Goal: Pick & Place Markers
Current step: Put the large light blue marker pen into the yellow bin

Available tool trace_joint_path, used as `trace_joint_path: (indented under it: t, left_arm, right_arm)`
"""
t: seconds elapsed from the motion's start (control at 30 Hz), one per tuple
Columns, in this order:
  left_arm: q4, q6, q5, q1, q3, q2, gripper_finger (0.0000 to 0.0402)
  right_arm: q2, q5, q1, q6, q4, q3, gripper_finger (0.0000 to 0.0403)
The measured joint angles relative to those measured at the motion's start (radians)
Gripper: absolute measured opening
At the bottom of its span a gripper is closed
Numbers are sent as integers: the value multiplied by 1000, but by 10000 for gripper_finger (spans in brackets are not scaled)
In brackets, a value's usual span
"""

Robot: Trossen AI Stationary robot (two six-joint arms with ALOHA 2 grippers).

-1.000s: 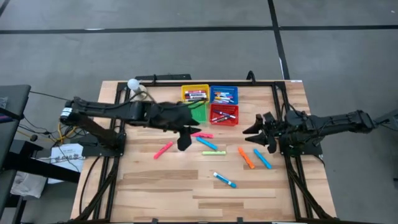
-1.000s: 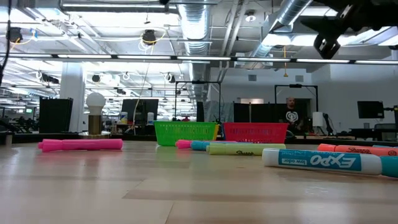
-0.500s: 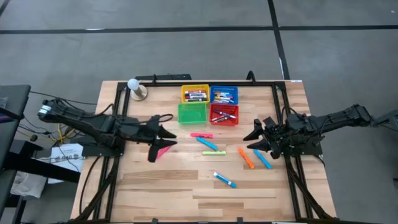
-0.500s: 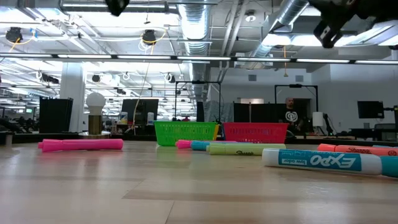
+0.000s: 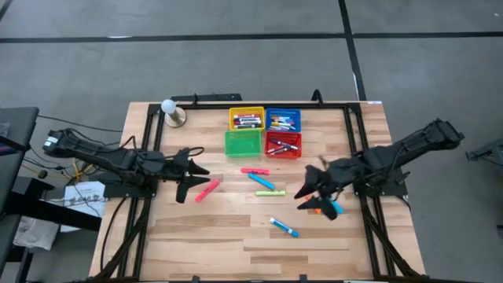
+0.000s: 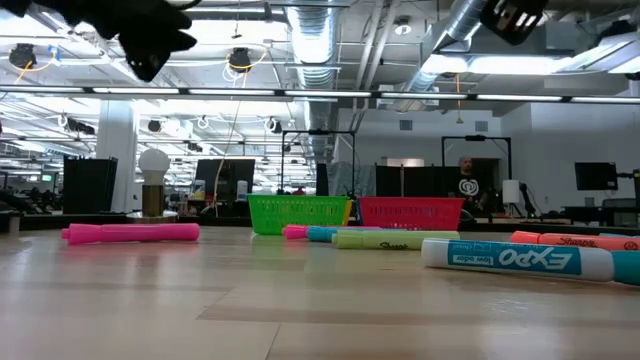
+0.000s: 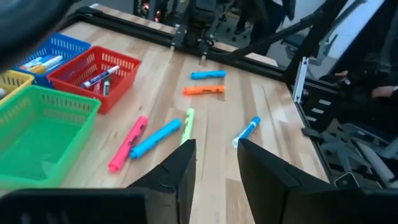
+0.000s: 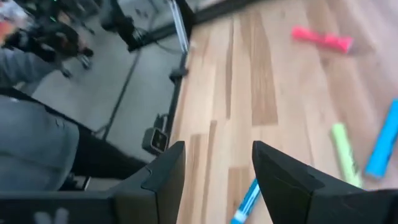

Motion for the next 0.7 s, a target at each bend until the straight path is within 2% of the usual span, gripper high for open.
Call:
trace_joint_path:
  t: [0.27,0.37,0.53,0.7]
  left_arm:
    - [10,9,104,-1,-106,-136,117]
    - [15,9,128,-1,-130,-166,117]
    - [25,9,132,-1,-155,-183,117]
    - [26,11,141,-2,-166,-179,117]
  right_arm:
    - [290,-18,66,147,-145,192,161]
    - [385,-77,83,219,-160,236,156]
    - [518,-170,101,358,-155,271,149]
    - [609,-194,104,477,-171,271,144]
